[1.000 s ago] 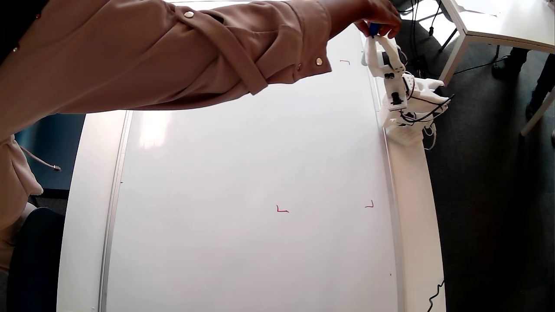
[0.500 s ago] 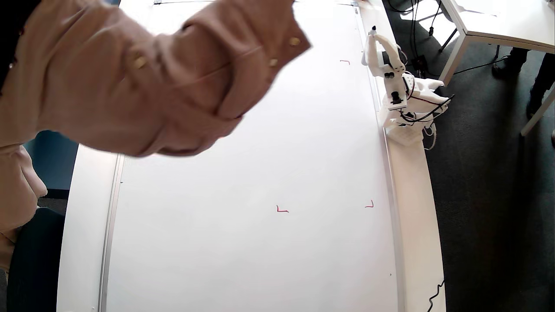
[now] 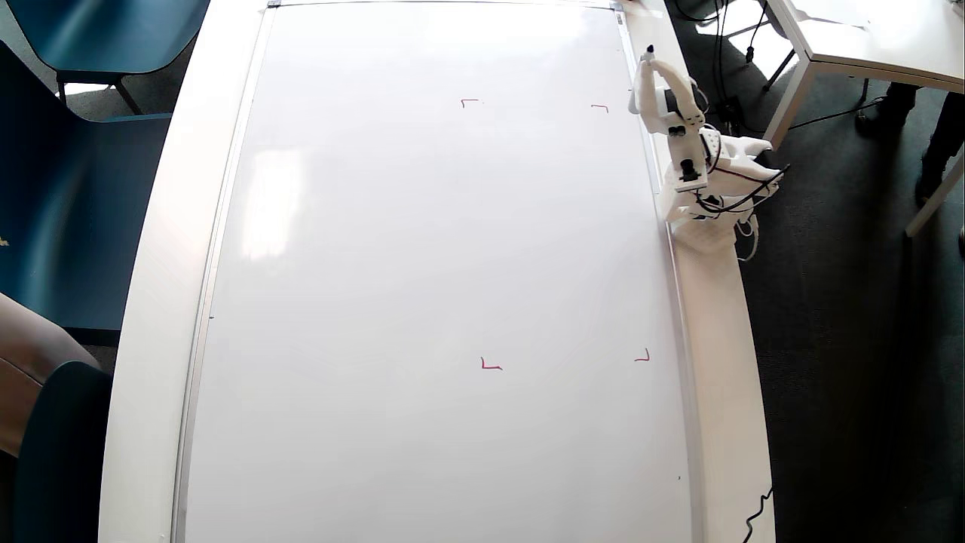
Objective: Draw on a whiteboard a robot head using a pen attached to the gripper
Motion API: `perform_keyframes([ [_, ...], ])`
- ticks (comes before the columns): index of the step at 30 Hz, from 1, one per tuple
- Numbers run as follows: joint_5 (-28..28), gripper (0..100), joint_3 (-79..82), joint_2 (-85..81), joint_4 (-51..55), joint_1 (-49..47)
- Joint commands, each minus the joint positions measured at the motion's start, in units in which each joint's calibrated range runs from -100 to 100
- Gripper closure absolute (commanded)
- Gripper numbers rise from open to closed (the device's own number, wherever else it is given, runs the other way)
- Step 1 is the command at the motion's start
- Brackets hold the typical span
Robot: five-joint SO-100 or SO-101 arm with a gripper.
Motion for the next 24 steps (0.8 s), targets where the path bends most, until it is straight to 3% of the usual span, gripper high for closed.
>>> perform_keyframes([
  [1,-0.1,98,0.4,0.7,-0.2,0.3],
  [24,-0.1,98,0.4,1.0,-0.1,-1.9],
])
